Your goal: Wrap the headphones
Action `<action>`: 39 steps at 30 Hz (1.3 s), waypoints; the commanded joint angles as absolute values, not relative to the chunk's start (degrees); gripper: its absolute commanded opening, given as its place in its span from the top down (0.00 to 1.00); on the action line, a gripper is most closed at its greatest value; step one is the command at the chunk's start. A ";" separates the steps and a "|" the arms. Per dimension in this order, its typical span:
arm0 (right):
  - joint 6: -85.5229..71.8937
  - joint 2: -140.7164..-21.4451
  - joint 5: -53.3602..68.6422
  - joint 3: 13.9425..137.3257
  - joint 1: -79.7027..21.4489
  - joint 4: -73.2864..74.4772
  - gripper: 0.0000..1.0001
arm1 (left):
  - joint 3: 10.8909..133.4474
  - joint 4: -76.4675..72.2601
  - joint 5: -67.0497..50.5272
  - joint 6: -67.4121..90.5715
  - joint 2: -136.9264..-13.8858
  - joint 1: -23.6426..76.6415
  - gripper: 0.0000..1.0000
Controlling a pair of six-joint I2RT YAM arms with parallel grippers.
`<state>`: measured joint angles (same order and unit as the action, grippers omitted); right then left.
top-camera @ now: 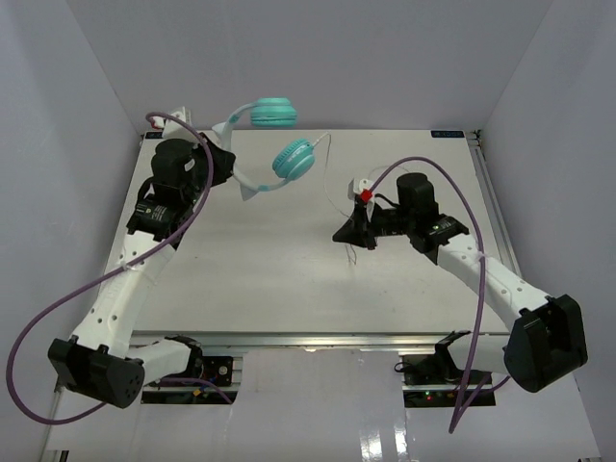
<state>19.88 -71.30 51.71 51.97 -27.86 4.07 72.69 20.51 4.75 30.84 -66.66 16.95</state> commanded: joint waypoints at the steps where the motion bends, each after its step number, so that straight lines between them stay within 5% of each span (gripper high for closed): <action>1: 40.55 -71.32 21.57 64.10 -27.69 28.35 0.92 | 71.41 16.74 4.92 23.80 -70.09 16.75 1.00; 5: 49.84 -67.20 1.88 63.82 -27.77 25.79 0.92 | 67.54 14.87 3.27 18.16 -73.86 16.87 1.00; 12: 60.88 -64.53 -5.09 65.66 -29.99 16.53 0.92 | 63.79 13.31 -5.32 11.90 -78.87 18.58 1.00; 22: 57.82 -71.73 7.74 77.79 -34.81 17.92 0.92 | 62.93 9.11 -13.81 9.67 -83.59 25.34 1.00; 39: 55.54 -77.60 12.19 81.39 -35.51 15.10 0.92 | 63.74 1.34 -18.51 10.03 -86.74 34.59 1.00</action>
